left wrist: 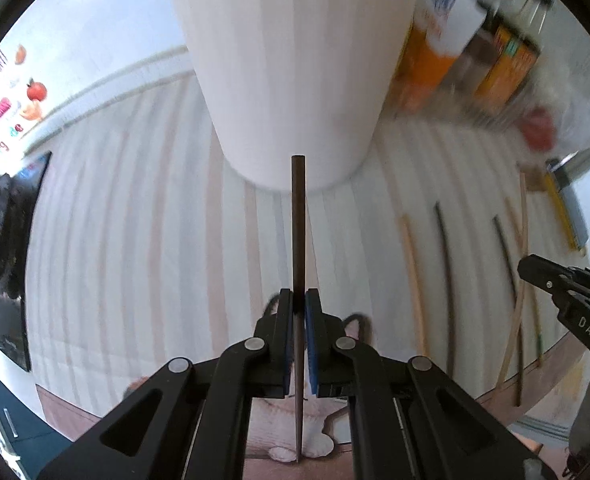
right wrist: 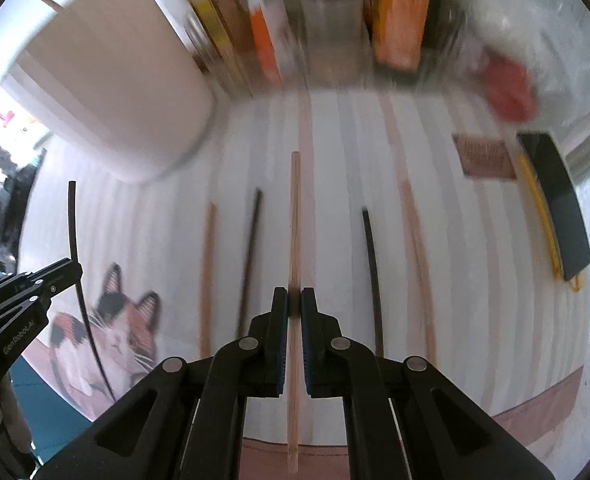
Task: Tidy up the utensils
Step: 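Lift both chopsticks and carry them over the cream holder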
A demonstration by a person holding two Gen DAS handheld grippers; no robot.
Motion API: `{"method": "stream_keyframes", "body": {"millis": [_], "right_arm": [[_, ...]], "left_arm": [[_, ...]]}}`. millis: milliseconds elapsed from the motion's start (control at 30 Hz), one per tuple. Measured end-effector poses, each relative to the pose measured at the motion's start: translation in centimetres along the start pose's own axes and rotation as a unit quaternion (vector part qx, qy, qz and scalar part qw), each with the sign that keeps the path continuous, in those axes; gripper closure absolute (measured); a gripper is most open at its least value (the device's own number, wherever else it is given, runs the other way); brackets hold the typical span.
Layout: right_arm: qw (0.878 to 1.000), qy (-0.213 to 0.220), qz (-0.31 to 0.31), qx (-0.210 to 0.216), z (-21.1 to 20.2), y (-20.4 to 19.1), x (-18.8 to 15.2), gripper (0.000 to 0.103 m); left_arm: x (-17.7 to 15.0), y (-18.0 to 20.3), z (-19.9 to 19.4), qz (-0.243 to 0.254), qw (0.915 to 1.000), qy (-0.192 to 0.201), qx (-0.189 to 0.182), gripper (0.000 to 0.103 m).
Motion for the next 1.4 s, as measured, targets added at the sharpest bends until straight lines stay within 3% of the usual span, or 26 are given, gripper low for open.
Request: {"method": "stream_keyframes", "body": {"millis": [333, 767, 967, 1167, 1400], "right_arm": [[0.988, 0.135, -0.044, 0.056, -8.0, -3.5, 2.3, 0.097], [0.953, 0.261, -0.070, 0.136, -18.3, -9.6, 9.5, 0.097], [0.938, 0.299, -0.062, 0.167, -21.6, -11.8, 12.7, 0.097], [0.924, 0.334, -0.045, 0.182, -24.0, -12.8, 15.8, 0.097], [0.910, 0.375, -0.019, 0.178, -24.0, -13.7, 18.9, 0.097]], "left_arm": [[2.6, -2.6, -8.5, -0.026, 0.9933, 0.112, -0.009, 0.100], [6.8, -5.4, -19.7, -0.052, 0.9682, 0.243, -0.026, 0.100], [9.1, -5.6, -23.5, -0.051, 0.9585, 0.276, -0.050, 0.100], [11.9, -6.4, -25.2, -0.048, 0.9509, 0.303, -0.040, 0.100], [15.8, -7.4, -24.1, -0.043, 0.9518, 0.303, -0.021, 0.100]]}}
Point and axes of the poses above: each gripper's, at about its wrist camera, not at the fingertips, and z roughly the way its jaws point, y to its right, x to its top, the point moved 2 cm from there along z, roughly the way its jaws point, and after that the axes turned 5 degrees about z, right-handed, at the moved point
